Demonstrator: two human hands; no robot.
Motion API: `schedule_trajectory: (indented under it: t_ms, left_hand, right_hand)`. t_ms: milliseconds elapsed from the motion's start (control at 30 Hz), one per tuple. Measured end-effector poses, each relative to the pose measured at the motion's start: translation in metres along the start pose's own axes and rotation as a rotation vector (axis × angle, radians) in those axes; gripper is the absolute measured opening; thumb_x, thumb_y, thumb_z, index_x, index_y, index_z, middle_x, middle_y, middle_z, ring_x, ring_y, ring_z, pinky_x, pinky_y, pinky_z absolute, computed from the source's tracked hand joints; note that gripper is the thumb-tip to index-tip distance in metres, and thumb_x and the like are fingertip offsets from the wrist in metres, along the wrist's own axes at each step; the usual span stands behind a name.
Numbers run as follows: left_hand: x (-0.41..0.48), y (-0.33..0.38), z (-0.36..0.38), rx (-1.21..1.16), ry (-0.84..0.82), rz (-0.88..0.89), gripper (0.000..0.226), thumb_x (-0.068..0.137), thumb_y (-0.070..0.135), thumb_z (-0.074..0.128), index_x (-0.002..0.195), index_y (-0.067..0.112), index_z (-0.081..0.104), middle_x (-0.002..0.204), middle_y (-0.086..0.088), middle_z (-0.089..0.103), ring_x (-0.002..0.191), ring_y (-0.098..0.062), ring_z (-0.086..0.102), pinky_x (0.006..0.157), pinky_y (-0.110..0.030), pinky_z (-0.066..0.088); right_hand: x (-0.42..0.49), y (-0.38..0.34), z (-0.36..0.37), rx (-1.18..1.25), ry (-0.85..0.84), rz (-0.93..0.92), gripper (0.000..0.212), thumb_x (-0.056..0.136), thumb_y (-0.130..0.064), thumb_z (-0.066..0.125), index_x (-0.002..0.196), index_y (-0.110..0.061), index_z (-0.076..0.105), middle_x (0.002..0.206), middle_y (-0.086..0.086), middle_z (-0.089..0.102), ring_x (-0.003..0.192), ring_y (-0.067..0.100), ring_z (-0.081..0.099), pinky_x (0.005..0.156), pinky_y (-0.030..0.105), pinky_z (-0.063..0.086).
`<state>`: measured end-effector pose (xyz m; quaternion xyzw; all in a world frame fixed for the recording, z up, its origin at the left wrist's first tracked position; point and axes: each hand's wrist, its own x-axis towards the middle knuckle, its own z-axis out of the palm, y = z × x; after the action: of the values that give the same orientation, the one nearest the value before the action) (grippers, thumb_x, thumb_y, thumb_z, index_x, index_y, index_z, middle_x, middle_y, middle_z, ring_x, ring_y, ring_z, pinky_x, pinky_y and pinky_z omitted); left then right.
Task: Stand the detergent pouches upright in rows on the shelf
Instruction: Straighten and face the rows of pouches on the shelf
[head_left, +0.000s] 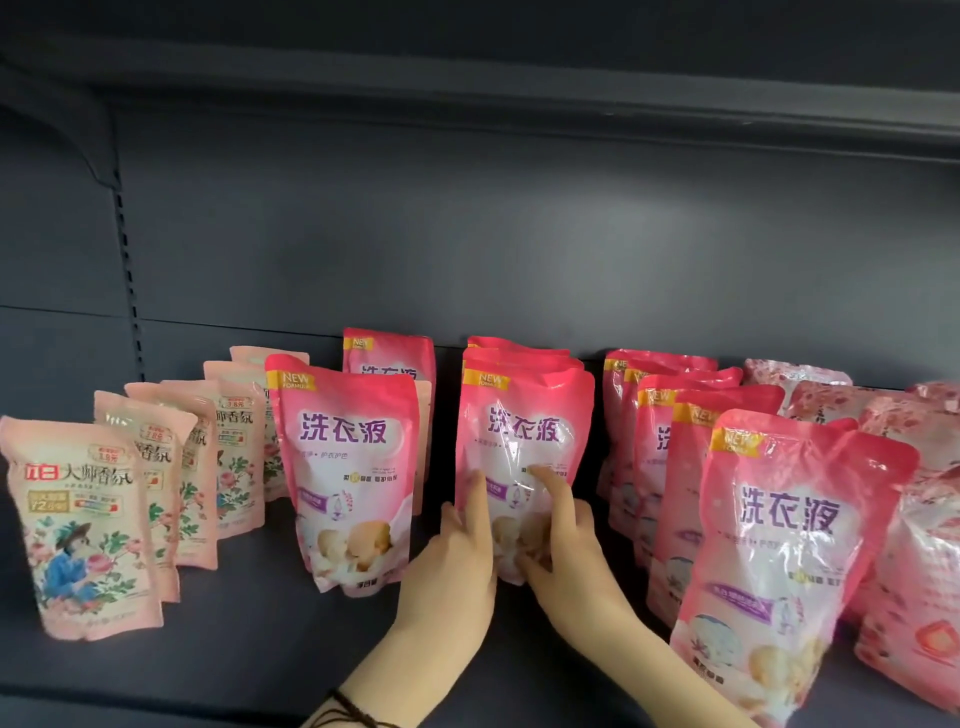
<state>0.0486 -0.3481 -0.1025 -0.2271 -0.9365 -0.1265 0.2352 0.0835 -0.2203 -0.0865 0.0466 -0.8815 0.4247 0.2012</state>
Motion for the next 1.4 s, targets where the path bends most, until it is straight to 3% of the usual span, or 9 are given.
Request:
schedule_trajectory:
  t_ms: [100,200,300,400,767,1033,1133,1267,1400]
  left_hand:
    - [-0.006,-0.002,0.002,-0.015,-0.022,-0.007,0.092,0.097,0.037,0.044,0.140,0.020,-0.036,0.150,-0.007,0.036,0.096,-0.009,0.065,0.073,-0.019,0.053]
    - [-0.013,-0.007,-0.007,-0.060,-0.026,0.000,0.089,0.095,0.043,0.046,0.147,0.024,-0.024,0.123,0.001,0.058,0.081,-0.007,0.064,0.062,-0.018,0.049]
    - [-0.016,-0.014,-0.023,0.031,-0.005,0.083,0.056,0.095,0.048,0.036,0.143,0.027,0.017,0.092,0.005,0.064,0.075,-0.014,0.062,0.057,-0.026,0.038]
    - [-0.016,-0.025,-0.047,0.194,-0.060,0.234,0.037,0.094,0.049,0.030,0.110,0.023,0.050,0.086,0.000,0.065,0.080,-0.028,0.062,0.061,-0.030,0.029]
    - [-0.042,-0.112,-0.155,0.422,-0.024,0.524,0.033,0.084,0.049,0.037,0.078,0.025,0.059,0.062,0.006,0.060,0.058,-0.018,0.062,0.048,-0.024,0.029]
    - [-0.033,-0.175,-0.200,0.452,0.173,0.504,0.033,0.090,0.052,0.034,0.077,0.023,0.043,0.075,0.005,0.060,0.069,-0.019,0.059,0.048,-0.026,0.031]
    - [-0.014,-0.177,-0.208,0.242,0.226,0.376,0.030,0.091,0.051,0.038,0.080,0.026,0.050,0.084,0.010,0.061,0.077,-0.012,0.059,0.052,-0.025,0.037]
    - [0.020,-0.169,-0.202,-0.429,0.160,0.110,0.013,0.090,0.035,0.054,0.099,0.030,0.062,0.095,0.015,0.056,0.094,-0.009,0.055,0.077,-0.029,0.044]
    - [0.048,-0.147,-0.182,-0.749,0.286,-0.034,0.020,0.090,0.021,0.057,0.109,0.028,0.062,0.107,0.010,0.054,0.112,-0.016,0.041,0.078,-0.005,0.033]
  right_hand:
    - [-0.002,0.001,-0.003,-0.096,-0.053,-0.014,0.082,0.088,-0.001,0.058,0.129,-0.059,0.017,0.125,-0.004,0.036,0.090,0.000,0.052,0.065,0.003,0.045]
    - [-0.006,-0.001,-0.017,-0.214,-0.172,-0.036,0.079,0.089,-0.017,0.063,0.136,-0.052,0.010,0.129,-0.007,0.037,0.094,-0.004,0.051,0.067,0.002,0.043]
    - [-0.006,-0.011,-0.037,-0.469,-0.302,-0.108,0.067,0.091,-0.037,0.058,0.140,-0.042,0.012,0.118,-0.010,0.047,0.085,-0.005,0.050,0.067,0.004,0.042]
    - [-0.002,-0.030,-0.054,-0.707,-0.297,-0.185,0.028,0.091,-0.044,0.050,0.115,-0.030,0.047,0.102,-0.009,0.058,0.088,0.009,0.059,0.074,0.022,0.050]
    - [-0.015,-0.127,-0.036,-1.113,-0.267,-0.276,0.028,0.088,-0.048,0.045,0.101,-0.025,0.054,0.102,-0.003,0.061,0.094,0.023,0.062,0.067,0.028,0.041]
    - [-0.017,-0.191,0.016,-1.077,-0.199,-0.357,0.027,0.091,-0.044,0.043,0.095,-0.020,0.055,0.061,-0.007,0.045,0.069,0.023,0.059,0.066,0.031,0.052]
    - [-0.004,-0.203,0.022,-1.035,-0.106,-0.377,0.029,0.093,-0.044,0.044,0.103,-0.021,0.058,0.078,-0.004,0.058,0.078,0.023,0.061,0.054,0.026,0.040]
    - [0.027,-0.206,0.024,-0.825,0.097,-0.397,0.016,0.089,-0.033,0.051,0.092,-0.021,0.062,0.091,-0.005,0.056,0.084,0.022,0.060,0.062,0.031,0.047]
    - [0.059,-0.188,0.026,-0.607,0.265,-0.415,0.013,0.088,-0.020,0.056,0.095,-0.015,0.066,0.094,0.002,0.061,0.091,0.023,0.056,0.075,0.039,0.049]
